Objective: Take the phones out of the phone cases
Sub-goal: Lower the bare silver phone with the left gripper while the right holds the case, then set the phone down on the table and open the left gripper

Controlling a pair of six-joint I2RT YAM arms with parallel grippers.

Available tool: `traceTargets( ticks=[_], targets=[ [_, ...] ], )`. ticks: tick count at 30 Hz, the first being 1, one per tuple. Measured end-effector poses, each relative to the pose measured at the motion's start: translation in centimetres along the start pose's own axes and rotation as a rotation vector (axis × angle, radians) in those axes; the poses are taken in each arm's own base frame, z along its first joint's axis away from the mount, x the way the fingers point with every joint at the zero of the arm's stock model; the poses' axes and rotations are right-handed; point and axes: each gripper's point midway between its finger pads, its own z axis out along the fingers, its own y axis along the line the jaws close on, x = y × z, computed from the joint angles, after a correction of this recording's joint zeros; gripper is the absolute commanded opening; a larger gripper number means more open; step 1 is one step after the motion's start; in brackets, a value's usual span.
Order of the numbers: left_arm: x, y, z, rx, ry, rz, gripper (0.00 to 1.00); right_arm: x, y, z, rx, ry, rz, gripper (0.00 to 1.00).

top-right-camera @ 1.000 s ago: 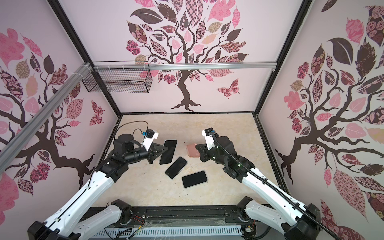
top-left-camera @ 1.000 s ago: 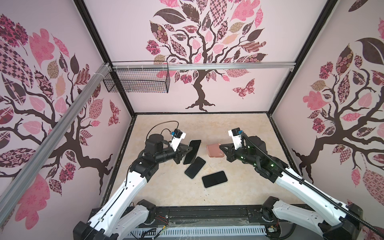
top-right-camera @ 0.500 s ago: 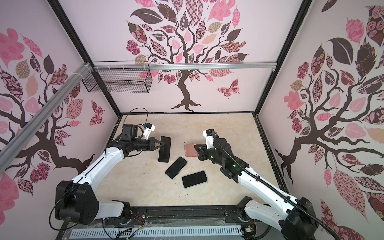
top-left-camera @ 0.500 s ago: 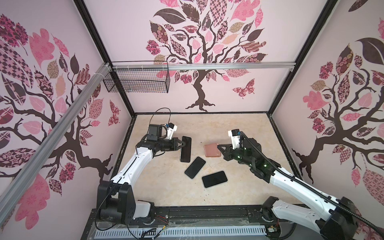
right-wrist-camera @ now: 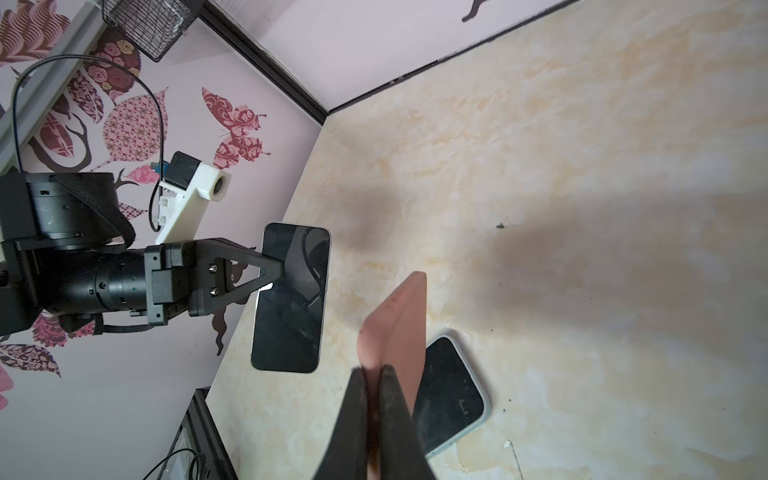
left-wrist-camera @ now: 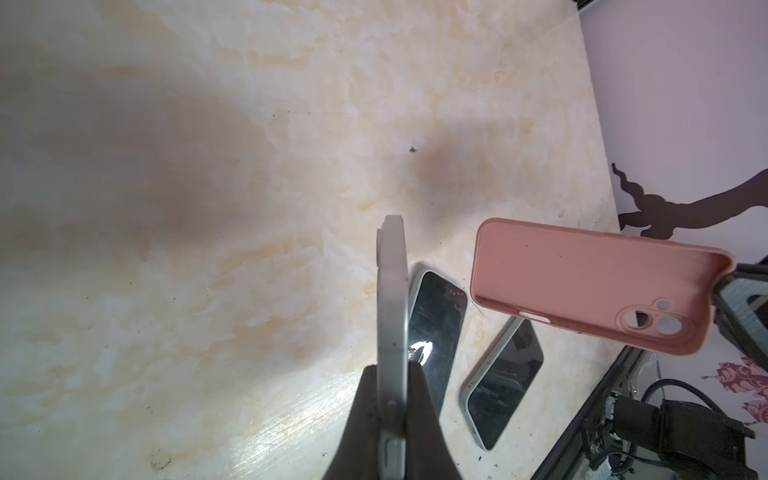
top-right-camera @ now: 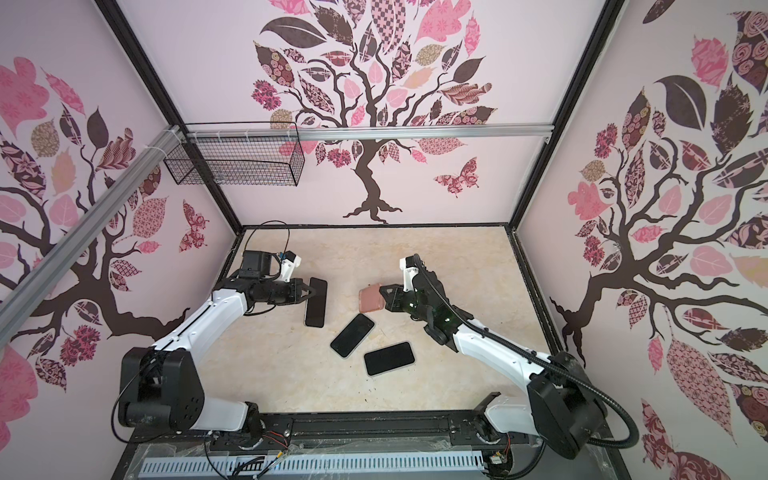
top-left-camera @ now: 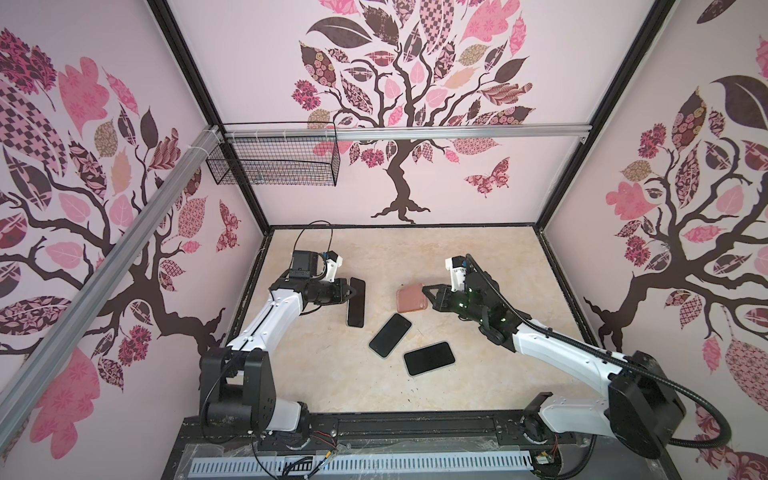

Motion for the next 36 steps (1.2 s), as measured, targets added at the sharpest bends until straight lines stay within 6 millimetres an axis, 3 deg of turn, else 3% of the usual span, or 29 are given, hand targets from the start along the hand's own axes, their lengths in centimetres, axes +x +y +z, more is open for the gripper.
traceTargets(
  ticks=[4, 19, 36],
  targets=[
    [0.9, 1.3, 1.8, -0.008, 0.081, -0.027, 0.00, 0.7, -0.2, 1.5, -0.016, 0.038, 0.053, 0.00],
    [0.5, 3.7, 5.2, -0.004, 0.165, -0.090, 0.00, 2.2, -1.1, 6.3, -0.065, 0.103, 0.272, 0.00],
    [1.4, 4.9, 6.5, 0.011, 0.204, -0.182, 0.01, 3.6, -1.3, 7.8, -0.084, 0.170, 0.353, 0.00]
  ],
)
